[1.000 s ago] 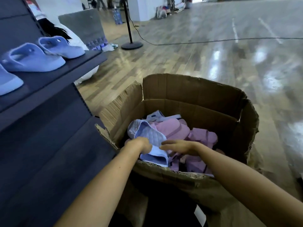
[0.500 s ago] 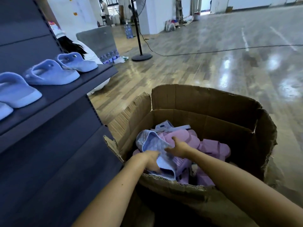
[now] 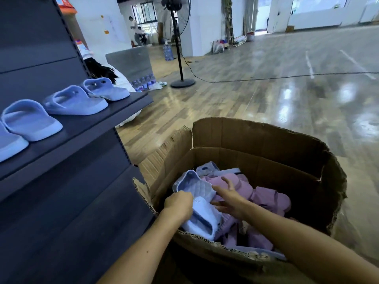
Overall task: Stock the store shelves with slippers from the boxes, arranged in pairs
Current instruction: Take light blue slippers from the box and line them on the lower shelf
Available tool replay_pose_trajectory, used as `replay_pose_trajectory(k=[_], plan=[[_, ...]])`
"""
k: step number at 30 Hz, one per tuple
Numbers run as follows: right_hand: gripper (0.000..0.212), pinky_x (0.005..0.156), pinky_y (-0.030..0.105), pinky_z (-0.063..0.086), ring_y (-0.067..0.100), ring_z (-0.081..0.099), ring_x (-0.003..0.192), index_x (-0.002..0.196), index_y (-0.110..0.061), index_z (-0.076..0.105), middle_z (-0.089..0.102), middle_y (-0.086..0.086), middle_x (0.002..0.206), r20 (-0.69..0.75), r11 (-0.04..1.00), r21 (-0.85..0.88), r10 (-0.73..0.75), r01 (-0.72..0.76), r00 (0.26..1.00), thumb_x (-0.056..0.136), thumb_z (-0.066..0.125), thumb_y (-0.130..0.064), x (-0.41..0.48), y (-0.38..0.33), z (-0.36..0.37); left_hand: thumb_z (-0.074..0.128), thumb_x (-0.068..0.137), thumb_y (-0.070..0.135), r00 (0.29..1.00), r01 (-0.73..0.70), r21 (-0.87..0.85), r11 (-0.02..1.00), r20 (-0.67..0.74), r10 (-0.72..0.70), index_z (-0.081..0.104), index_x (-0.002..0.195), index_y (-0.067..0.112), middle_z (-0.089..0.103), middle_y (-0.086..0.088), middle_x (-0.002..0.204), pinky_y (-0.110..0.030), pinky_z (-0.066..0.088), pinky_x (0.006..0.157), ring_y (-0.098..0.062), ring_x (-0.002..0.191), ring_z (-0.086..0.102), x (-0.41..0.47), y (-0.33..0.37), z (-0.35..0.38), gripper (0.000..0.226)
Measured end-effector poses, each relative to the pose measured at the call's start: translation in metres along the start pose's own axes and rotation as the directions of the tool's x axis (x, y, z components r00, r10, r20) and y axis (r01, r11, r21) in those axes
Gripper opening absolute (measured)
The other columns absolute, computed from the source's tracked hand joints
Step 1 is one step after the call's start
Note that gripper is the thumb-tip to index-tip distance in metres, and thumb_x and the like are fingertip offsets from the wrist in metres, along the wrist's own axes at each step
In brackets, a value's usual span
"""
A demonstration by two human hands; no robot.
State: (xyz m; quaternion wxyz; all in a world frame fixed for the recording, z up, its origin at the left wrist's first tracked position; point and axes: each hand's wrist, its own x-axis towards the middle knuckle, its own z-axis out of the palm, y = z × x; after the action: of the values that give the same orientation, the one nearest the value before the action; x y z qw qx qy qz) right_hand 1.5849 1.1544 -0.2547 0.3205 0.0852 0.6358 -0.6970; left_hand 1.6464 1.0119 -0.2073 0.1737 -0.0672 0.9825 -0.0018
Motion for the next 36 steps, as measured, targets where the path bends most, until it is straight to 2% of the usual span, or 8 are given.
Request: replay_pose_trajectory(k=[3, 10, 15, 19, 22, 27, 32, 36], plan=[[0.037, 0.08, 0.031, 0.052, 0.022, 0.061, 0.1, 0.121, -0.018, 0.056, 0.065, 0.008, 0.114, 0.107, 0.987, -0.161, 0.018, 0.0, 0.994, 0.093, 0.049, -0.041, -0.001, 0.001, 0.001, 0.041, 0.09, 0.01, 0.998, -0.058, -0.066, 0.996, -0.041, 0.056, 0.06, 0.111, 0.012, 0.062, -0.015, 0.116, -0.038, 0.046, 0.082, -0.034, 0.11, 0.056, 0.004, -0.002, 0.003, 0.029], [0.034, 0.08, 0.029, 0.043, 0.019, 0.054, 0.097, 0.122, -0.01, 0.057, 0.058, 0.008, 0.109, -0.231, 0.958, -0.269, -0.162, 0.097, 0.959, 0.096, 0.047, -0.029, 0.005, -0.016, -0.03, 0.053, 0.083, 0.012, 0.958, -0.283, -0.363, 0.888, -0.147, 0.245, 0.061, 0.119, 0.04, 0.067, 0.004, 0.117, -0.031, 0.048, 0.093, -0.015, 0.111, 0.059, 0.016, 0.003, 0.002, 0.047], [0.042, 0.074, 0.032, 0.047, 0.021, 0.055, 0.095, 0.134, -0.018, 0.048, 0.056, 0.008, 0.111, -0.145, 0.883, -0.468, -0.034, -0.038, 0.989, 0.096, 0.044, -0.035, -0.004, -0.009, -0.039, 0.054, 0.083, 0.015, 0.955, -0.291, -0.305, 0.907, -0.028, 0.297, 0.068, 0.108, 0.036, 0.071, 0.007, 0.103, -0.036, 0.051, 0.089, -0.015, 0.103, 0.062, 0.022, 0.005, 0.005, 0.035], [0.054, 0.108, 0.034, 0.035, 0.024, 0.038, 0.132, 0.148, -0.025, 0.017, 0.027, 0.005, 0.151, 0.066, 0.741, -0.671, 0.024, 0.027, 0.998, 0.099, 0.037, -0.034, 0.0, -0.005, -0.035, 0.055, 0.085, 0.019, 0.945, -0.319, -0.315, 0.894, -0.042, 0.323, 0.067, 0.11, 0.037, 0.071, 0.007, 0.107, -0.035, 0.05, 0.089, -0.014, 0.102, 0.062, 0.023, 0.005, 0.001, 0.034], [0.033, 0.111, 0.035, 0.034, 0.019, 0.045, 0.127, 0.13, -0.025, 0.046, 0.043, 0.004, 0.144, 0.143, 0.687, -0.722, 0.029, 0.084, 0.989, 0.1, 0.033, -0.034, -0.002, -0.005, -0.036, 0.056, 0.086, 0.02, 0.939, -0.335, -0.331, 0.882, -0.036, 0.343, 0.066, 0.114, 0.036, 0.07, 0.005, 0.11, -0.033, 0.05, 0.089, -0.016, 0.102, 0.061, 0.023, 0.004, -0.001, 0.034], [0.039, 0.089, 0.029, 0.048, 0.01, 0.058, 0.1, 0.107, -0.017, 0.063, 0.064, -0.003, 0.112, 0.17, 0.861, -0.501, 0.005, 0.082, 0.985, 0.094, 0.043, -0.047, -0.011, -0.011, -0.045, 0.058, 0.084, 0.035, 0.956, -0.293, -0.311, 0.904, -0.074, 0.284, 0.065, 0.113, 0.04, 0.068, 0.009, 0.112, -0.033, 0.05, 0.087, -0.017, 0.105, 0.059, 0.019, 0.011, -0.008, 0.03], [0.01, 0.082, 0.023, 0.043, 0.009, 0.057, 0.087, 0.084, -0.017, 0.063, 0.063, -0.003, 0.088, 0.282, 0.893, -0.429, -0.01, 0.136, 0.959, 0.091, 0.057, -0.015, -0.014, -0.017, -0.034, 0.062, 0.078, 0.046, 0.983, -0.14, -0.219, 0.966, -0.146, 0.109, 0.066, 0.108, 0.031, 0.065, 0.0, 0.113, -0.03, 0.044, 0.082, -0.024, 0.107, 0.058, 0.019, 0.011, -0.007, 0.033], [0.01, 0.075, 0.026, 0.044, 0.016, 0.056, 0.087, 0.076, -0.018, 0.066, 0.062, 0.002, 0.086, -0.007, 0.921, -0.361, -0.159, 0.146, 0.987, 0.086, 0.062, -0.019, -0.011, -0.021, -0.035, 0.056, 0.084, 0.045, 0.985, -0.082, -0.361, 0.929, -0.172, 0.02, 0.067, 0.103, 0.027, 0.065, -0.001, 0.113, -0.031, 0.045, 0.084, -0.026, 0.106, 0.058, 0.02, 0.007, -0.007, 0.028]])
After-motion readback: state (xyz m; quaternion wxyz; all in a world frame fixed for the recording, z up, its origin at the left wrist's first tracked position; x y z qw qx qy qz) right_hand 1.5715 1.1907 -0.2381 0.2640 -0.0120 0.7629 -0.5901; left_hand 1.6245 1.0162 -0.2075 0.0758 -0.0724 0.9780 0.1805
